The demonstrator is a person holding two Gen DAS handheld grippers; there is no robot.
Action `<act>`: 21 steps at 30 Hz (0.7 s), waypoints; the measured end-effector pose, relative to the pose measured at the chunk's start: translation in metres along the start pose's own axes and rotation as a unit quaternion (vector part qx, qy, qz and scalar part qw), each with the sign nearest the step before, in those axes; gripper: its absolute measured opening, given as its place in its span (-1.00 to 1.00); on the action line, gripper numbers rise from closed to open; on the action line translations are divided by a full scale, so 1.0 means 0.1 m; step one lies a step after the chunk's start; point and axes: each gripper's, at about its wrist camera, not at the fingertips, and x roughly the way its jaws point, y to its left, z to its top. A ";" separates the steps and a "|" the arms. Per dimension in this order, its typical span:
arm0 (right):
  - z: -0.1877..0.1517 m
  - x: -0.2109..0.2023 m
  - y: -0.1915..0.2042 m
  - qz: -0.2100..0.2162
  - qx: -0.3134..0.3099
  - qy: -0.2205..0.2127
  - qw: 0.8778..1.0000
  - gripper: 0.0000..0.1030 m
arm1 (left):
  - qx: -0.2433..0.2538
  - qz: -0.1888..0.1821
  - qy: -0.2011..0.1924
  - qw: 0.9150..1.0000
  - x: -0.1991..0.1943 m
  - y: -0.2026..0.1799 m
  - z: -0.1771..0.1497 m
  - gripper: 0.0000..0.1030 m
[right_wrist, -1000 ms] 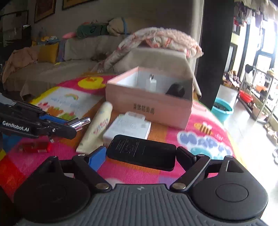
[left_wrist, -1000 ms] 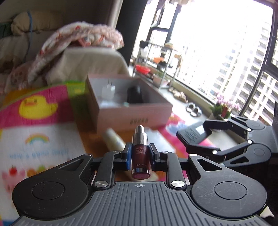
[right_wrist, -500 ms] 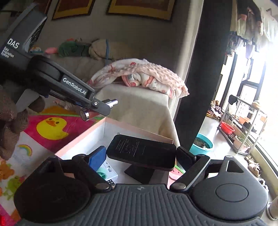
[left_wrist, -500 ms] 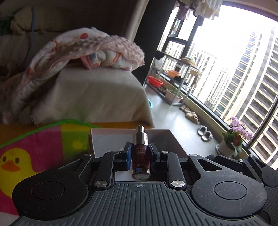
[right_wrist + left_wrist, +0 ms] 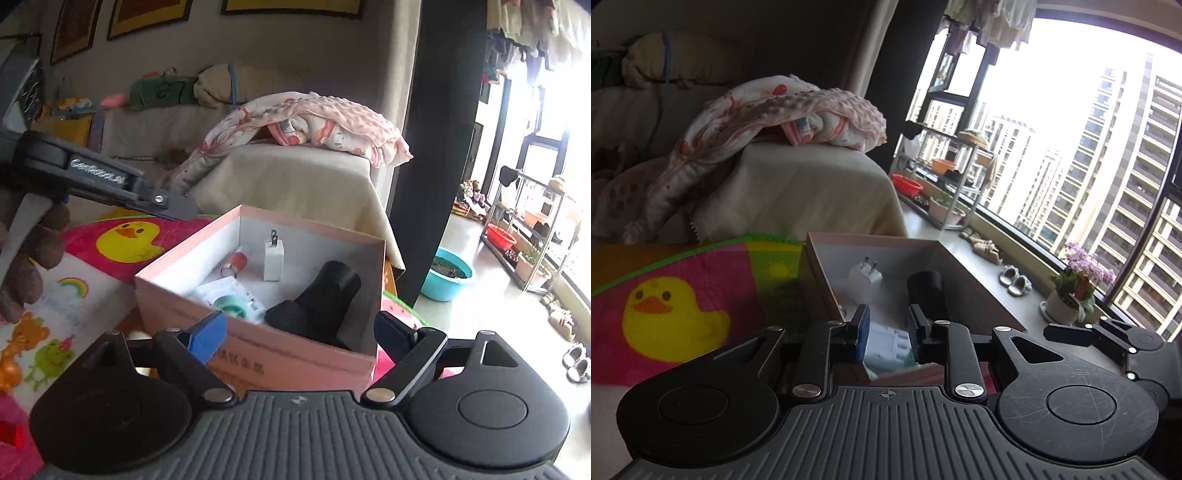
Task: Organize rigid objects
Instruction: 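Lower the red tube and black phone into the pink box and open both grippers, then grasp the cream tube with the left gripper while the right gripper grasps the red lighter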
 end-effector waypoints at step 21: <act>-0.52 -0.42 1.75 0.278 -0.163 0.123 0.939 0.70 | -0.095 0.156 0.004 0.983 -1.62 0.32 -1.09 -0.52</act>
